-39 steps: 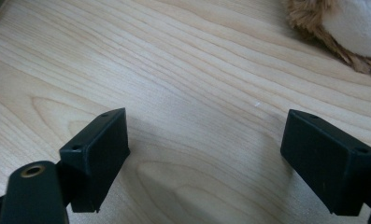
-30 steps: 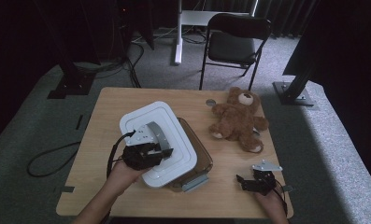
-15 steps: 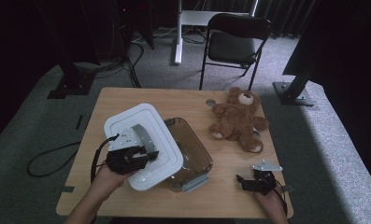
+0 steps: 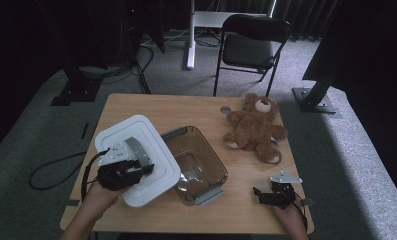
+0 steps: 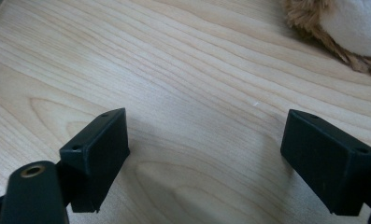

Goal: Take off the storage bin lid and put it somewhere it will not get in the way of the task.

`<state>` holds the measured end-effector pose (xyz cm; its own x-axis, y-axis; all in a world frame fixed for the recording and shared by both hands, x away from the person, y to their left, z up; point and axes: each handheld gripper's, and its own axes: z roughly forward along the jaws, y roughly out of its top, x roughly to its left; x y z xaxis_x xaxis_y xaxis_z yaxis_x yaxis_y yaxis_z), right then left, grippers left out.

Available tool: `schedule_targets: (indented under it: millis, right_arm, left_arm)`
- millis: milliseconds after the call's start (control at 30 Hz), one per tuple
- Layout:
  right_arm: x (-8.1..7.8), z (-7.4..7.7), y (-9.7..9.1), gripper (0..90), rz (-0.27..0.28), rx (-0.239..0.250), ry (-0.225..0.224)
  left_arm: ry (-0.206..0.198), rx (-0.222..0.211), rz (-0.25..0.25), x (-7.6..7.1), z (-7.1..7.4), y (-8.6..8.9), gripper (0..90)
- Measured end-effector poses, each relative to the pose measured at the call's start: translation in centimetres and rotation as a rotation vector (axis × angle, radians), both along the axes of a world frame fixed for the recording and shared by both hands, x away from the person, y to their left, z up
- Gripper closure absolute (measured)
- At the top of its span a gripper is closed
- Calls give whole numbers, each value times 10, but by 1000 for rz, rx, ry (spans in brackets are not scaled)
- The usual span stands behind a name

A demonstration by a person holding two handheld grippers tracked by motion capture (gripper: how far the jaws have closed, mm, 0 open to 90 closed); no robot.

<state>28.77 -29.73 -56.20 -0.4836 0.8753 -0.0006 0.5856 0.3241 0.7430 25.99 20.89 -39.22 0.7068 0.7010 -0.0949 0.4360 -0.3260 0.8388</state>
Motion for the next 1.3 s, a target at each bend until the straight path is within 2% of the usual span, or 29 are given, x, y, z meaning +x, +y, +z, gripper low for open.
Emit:
schedule_targets:
  millis: [167,400,467,667,900,967,1133,1300]
  right_arm:
    - [0,0,0,144,0,0,0]
    - [0,0,0,144,-3,1,0]
    - [0,0,0,144,-4,0,0]
    - [0,0,0,144,-4,0,0]
    - [0,0,0,144,-5,-1,0]
    - [0,0,0,144,-5,0,-1]
    - [0,0,0,144,-6,1,-1]
    - [0,0,0,144,-6,1,-1]
  left_arm:
    - [4,-17,13,0,-6,14,683]
    - [13,-17,14,-2,-17,28,682]
    - [21,-10,23,-2,-21,31,682]
    - [43,-26,43,-2,-32,44,682]
    - [80,-26,48,2,-58,53,682]
    - [104,-23,57,6,-67,53,682]
    - [149,-27,38,15,-88,53,682]
    - [157,-41,-3,24,-107,49,681]
